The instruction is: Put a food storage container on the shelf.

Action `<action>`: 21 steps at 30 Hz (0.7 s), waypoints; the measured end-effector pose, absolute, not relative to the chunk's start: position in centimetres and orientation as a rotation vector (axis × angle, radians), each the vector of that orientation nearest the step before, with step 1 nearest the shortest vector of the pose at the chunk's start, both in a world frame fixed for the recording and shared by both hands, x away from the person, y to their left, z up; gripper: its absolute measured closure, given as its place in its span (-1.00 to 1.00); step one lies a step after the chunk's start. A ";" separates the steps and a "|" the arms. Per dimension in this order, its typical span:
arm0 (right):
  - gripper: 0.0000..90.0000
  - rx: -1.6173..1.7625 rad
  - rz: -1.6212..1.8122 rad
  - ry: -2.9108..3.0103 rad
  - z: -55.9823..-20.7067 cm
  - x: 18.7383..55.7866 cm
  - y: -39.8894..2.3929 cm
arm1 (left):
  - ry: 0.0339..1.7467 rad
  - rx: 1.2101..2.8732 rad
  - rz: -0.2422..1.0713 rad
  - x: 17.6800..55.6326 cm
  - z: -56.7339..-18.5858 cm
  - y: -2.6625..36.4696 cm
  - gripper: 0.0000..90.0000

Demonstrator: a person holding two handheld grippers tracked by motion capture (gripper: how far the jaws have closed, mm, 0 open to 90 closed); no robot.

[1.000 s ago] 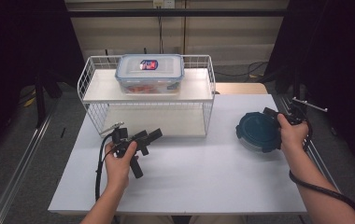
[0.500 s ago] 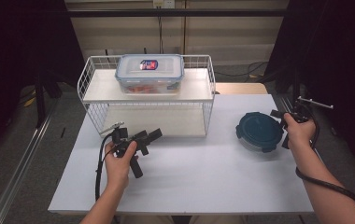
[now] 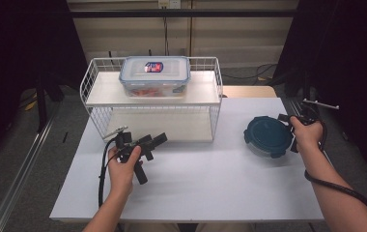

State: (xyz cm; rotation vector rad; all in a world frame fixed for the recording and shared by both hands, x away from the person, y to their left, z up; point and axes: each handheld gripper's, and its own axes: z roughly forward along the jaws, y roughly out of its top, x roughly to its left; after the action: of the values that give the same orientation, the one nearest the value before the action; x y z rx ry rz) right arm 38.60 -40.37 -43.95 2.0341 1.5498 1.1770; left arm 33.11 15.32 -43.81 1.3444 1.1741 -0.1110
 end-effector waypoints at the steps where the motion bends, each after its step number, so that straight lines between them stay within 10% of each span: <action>1: 1.00 2.029 1.174 1.561 -43.9 38.7 -40.4 | 1.176 1.343 -0.115 33.1 -43.8 15.3 -0.93; 21: 1.00 2.071 1.184 1.552 -44.2 38.9 -40.9 | 1.163 1.349 -0.097 33.0 -43.7 15.6 -0.93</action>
State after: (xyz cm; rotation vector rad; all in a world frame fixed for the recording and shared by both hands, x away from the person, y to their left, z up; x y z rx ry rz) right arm 38.89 -40.87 -44.21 2.0715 1.5515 1.1839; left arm 33.04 15.62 -43.67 1.3491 1.1629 -0.0970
